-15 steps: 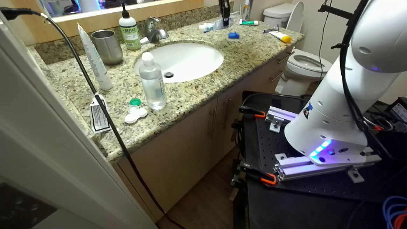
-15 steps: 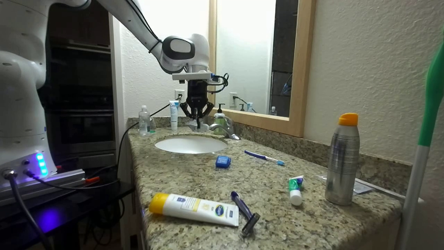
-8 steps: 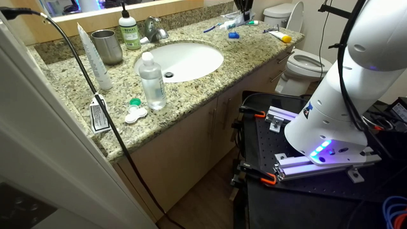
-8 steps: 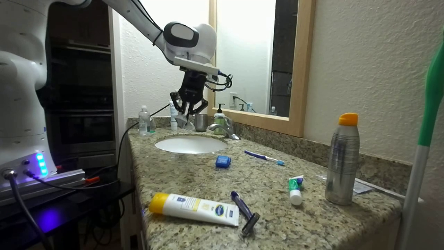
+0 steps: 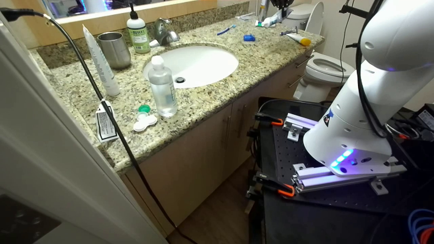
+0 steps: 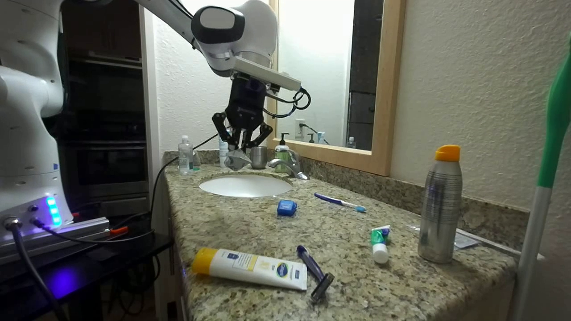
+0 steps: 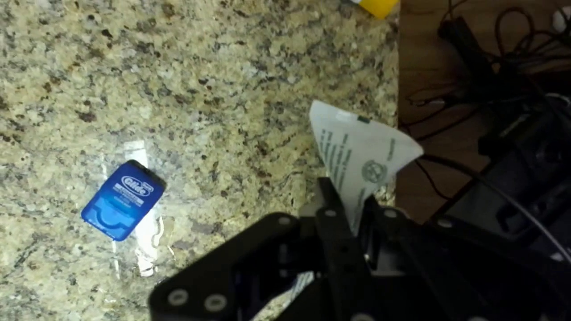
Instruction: Move the white tube forward and move it backwards again
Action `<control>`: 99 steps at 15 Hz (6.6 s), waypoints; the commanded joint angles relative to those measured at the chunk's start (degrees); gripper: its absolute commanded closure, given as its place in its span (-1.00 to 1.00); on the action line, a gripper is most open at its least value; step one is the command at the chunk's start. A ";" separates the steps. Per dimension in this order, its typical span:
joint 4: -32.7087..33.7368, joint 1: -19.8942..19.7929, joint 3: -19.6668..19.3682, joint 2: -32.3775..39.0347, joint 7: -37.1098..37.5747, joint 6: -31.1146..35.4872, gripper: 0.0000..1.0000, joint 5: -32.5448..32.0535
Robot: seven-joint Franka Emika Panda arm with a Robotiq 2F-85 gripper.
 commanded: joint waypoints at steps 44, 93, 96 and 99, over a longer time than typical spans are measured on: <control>-38.23 11.07 -8.65 -18.49 -12.34 30.26 0.94 5.07; -26.90 14.93 -8.16 -7.93 -10.29 12.00 -1.00 18.11; -27.02 14.81 -8.20 -7.09 -10.21 12.76 -1.00 18.03; -26.82 15.75 -6.83 -3.77 -8.37 14.15 -0.48 19.10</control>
